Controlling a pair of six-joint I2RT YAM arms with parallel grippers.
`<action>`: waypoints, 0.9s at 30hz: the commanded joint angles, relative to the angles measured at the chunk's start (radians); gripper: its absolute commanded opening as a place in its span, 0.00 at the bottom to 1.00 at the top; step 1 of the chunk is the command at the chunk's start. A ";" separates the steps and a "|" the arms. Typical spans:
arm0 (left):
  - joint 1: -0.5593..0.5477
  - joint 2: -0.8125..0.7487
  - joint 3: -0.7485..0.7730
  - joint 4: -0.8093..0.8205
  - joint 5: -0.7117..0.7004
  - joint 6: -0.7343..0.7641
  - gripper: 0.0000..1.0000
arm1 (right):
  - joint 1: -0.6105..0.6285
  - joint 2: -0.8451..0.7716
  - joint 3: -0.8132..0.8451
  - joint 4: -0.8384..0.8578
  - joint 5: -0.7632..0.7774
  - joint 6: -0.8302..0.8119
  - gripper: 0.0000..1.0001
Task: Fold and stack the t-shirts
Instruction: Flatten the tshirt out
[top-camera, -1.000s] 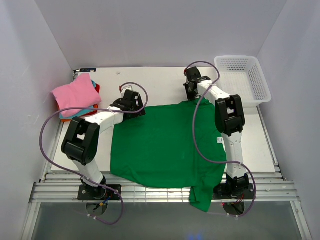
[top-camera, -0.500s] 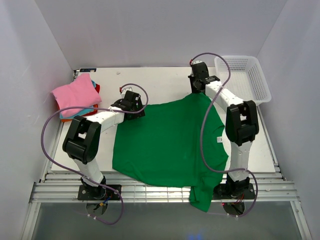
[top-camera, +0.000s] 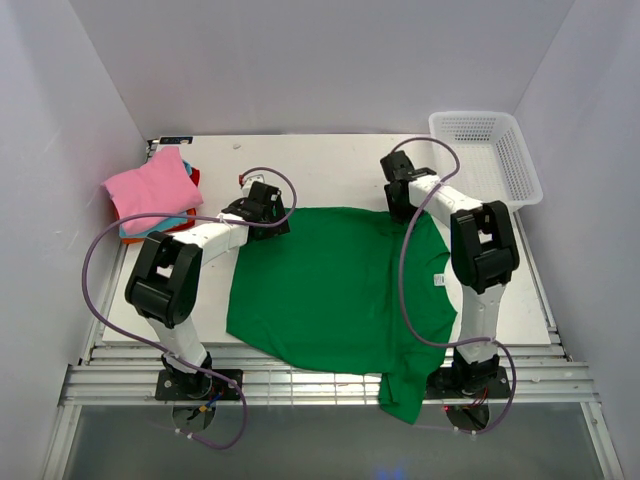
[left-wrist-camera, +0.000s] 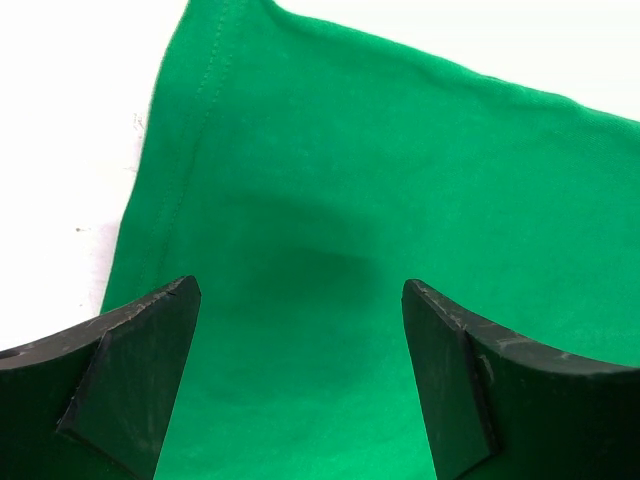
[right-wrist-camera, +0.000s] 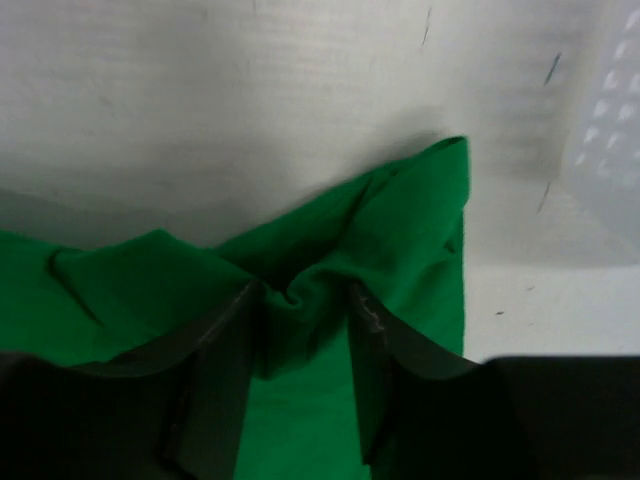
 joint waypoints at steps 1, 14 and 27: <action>-0.001 -0.025 0.010 0.006 -0.047 0.004 0.93 | 0.020 -0.099 -0.120 -0.042 0.045 0.039 0.49; 0.013 0.107 0.131 -0.005 -0.228 -0.010 0.89 | 0.022 -0.371 -0.263 0.086 0.059 0.072 0.50; 0.045 0.202 0.241 0.020 -0.234 -0.002 0.82 | 0.017 -0.244 -0.248 0.032 0.071 0.116 0.14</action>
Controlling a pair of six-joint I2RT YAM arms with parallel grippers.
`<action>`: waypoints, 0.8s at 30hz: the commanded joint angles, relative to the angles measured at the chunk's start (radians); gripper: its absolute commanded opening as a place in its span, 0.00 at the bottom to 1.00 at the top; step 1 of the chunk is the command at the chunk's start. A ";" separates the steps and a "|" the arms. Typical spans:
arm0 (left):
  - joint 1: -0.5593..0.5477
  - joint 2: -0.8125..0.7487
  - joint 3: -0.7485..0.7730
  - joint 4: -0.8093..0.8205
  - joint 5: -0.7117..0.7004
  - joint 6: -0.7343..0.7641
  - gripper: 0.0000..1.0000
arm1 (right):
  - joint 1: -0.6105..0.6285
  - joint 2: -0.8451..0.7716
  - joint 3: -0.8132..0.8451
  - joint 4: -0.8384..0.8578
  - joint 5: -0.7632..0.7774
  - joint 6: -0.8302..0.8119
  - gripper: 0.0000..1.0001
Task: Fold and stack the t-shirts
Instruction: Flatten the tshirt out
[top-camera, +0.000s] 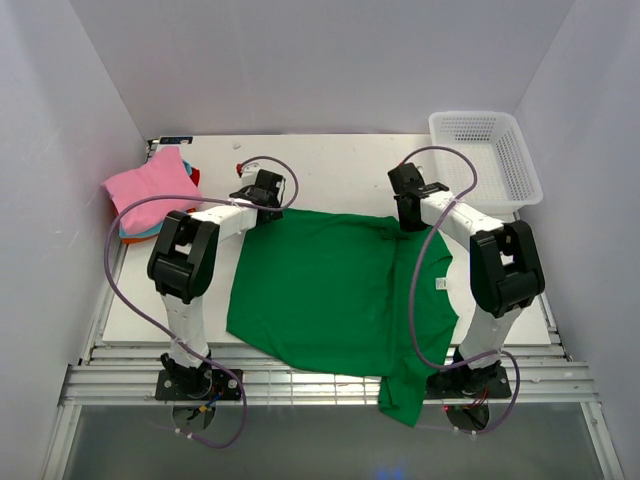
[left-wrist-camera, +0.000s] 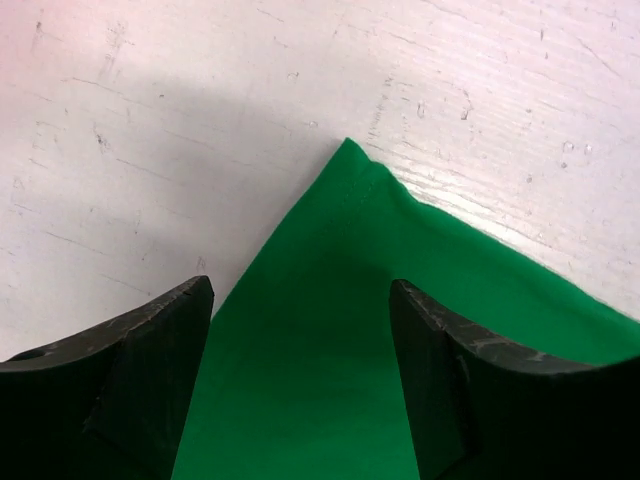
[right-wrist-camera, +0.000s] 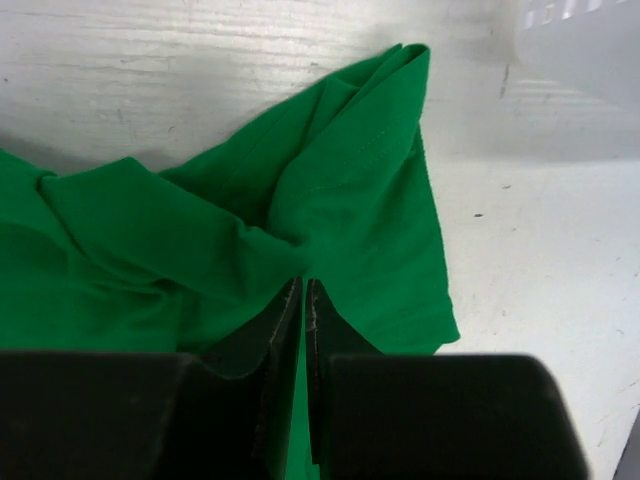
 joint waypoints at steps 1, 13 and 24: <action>0.012 -0.008 0.055 0.022 -0.011 0.001 0.80 | -0.003 0.034 0.039 -0.016 0.009 0.033 0.10; 0.056 0.096 0.138 -0.045 0.035 -0.014 0.71 | -0.038 0.158 0.093 -0.022 -0.079 0.037 0.08; 0.090 0.110 0.141 -0.070 0.070 -0.027 0.66 | -0.052 0.370 0.250 -0.065 -0.172 0.031 0.08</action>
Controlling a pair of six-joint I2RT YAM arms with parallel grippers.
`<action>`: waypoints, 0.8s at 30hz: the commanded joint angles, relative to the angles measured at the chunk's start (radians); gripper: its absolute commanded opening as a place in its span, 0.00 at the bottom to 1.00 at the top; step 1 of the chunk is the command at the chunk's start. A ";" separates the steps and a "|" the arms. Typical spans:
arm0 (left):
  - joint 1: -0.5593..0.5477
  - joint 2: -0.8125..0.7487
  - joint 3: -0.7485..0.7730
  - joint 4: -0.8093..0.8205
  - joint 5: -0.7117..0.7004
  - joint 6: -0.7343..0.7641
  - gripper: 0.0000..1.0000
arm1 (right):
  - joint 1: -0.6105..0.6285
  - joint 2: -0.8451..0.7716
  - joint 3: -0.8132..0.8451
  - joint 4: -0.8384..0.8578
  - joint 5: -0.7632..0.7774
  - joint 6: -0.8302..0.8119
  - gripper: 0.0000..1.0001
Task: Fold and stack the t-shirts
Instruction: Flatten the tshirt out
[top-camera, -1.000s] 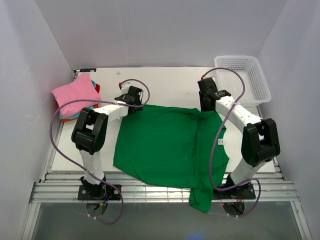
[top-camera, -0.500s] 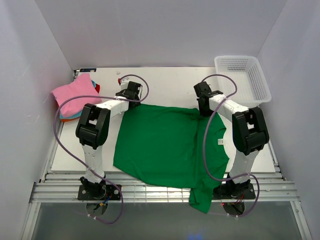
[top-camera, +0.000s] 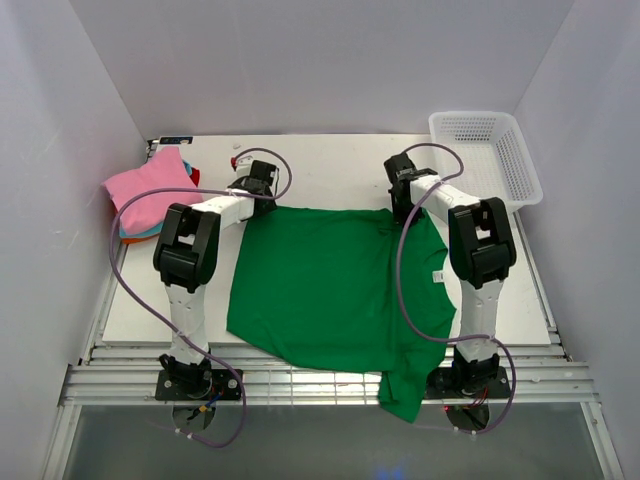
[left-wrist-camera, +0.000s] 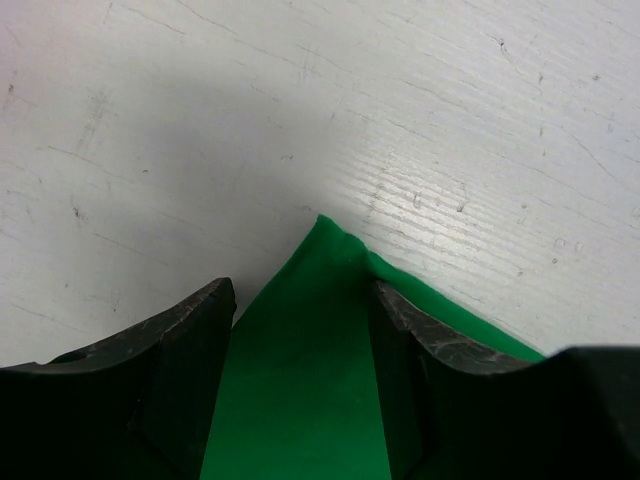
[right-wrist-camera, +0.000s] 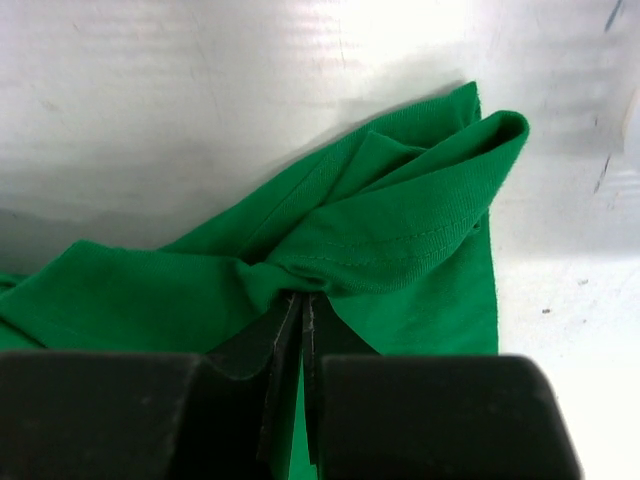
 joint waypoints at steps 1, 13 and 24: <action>0.030 0.010 0.017 -0.052 0.020 0.001 0.66 | -0.005 0.109 0.059 -0.003 -0.070 0.009 0.08; 0.104 0.171 0.251 -0.124 0.095 0.006 0.66 | -0.051 0.388 0.562 -0.161 -0.102 -0.019 0.08; 0.182 0.465 0.753 -0.285 0.118 0.029 0.64 | -0.103 0.500 0.779 -0.046 -0.252 -0.094 0.14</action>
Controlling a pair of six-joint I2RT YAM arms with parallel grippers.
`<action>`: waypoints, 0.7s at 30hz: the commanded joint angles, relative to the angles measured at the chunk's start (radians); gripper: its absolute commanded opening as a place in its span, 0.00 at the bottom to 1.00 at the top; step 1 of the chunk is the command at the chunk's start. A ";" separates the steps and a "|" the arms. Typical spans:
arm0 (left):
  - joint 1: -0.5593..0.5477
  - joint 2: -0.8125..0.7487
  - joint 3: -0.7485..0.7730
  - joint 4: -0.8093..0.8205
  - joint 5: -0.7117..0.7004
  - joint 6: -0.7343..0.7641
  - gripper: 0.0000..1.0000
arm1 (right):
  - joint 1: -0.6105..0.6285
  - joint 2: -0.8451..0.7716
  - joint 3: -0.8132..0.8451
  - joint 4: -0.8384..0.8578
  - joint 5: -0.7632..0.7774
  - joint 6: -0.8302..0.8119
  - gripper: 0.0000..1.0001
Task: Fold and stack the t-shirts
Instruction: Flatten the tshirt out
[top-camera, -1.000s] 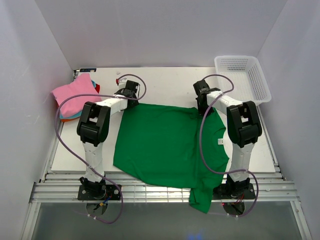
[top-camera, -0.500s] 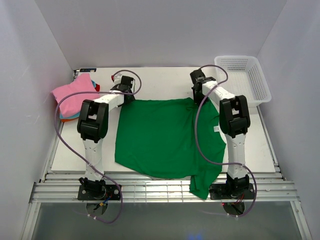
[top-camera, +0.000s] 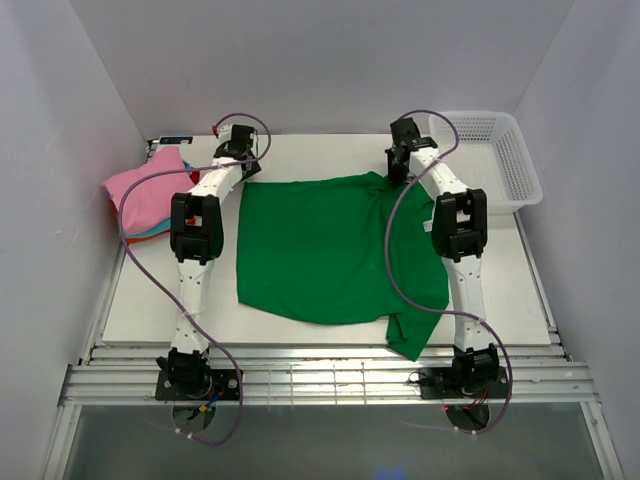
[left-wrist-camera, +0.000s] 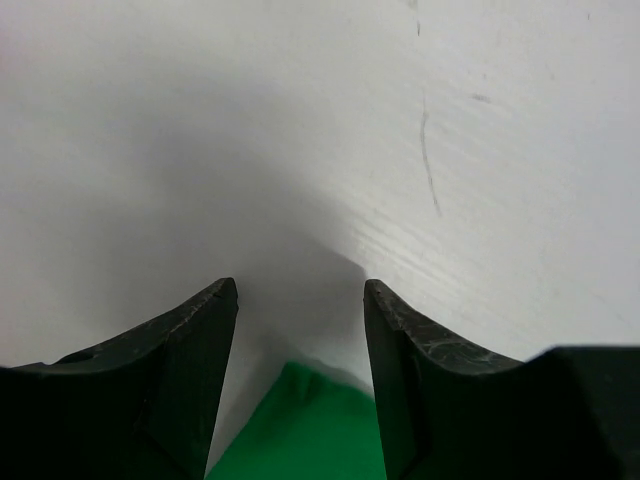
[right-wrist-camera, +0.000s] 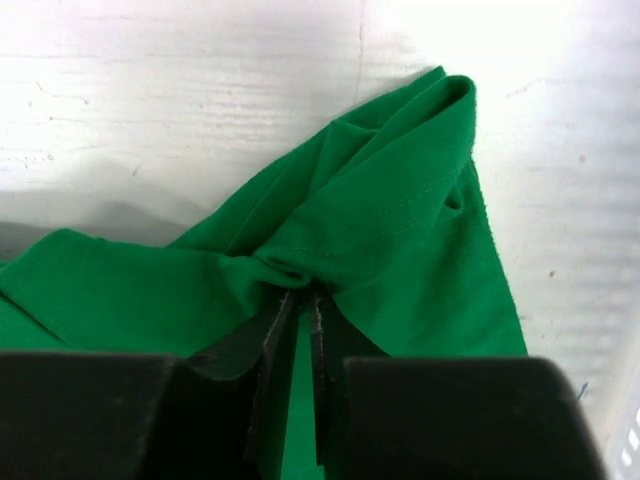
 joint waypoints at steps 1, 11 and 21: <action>0.031 0.086 0.111 -0.095 0.048 0.008 0.64 | -0.012 0.045 0.016 0.084 -0.093 -0.052 0.18; 0.016 -0.056 -0.011 0.101 -0.010 0.069 0.56 | -0.035 -0.071 -0.177 0.360 -0.175 -0.077 0.34; -0.131 -0.570 -0.543 0.401 -0.121 0.076 0.64 | -0.032 -0.528 -0.528 0.616 -0.149 -0.111 0.36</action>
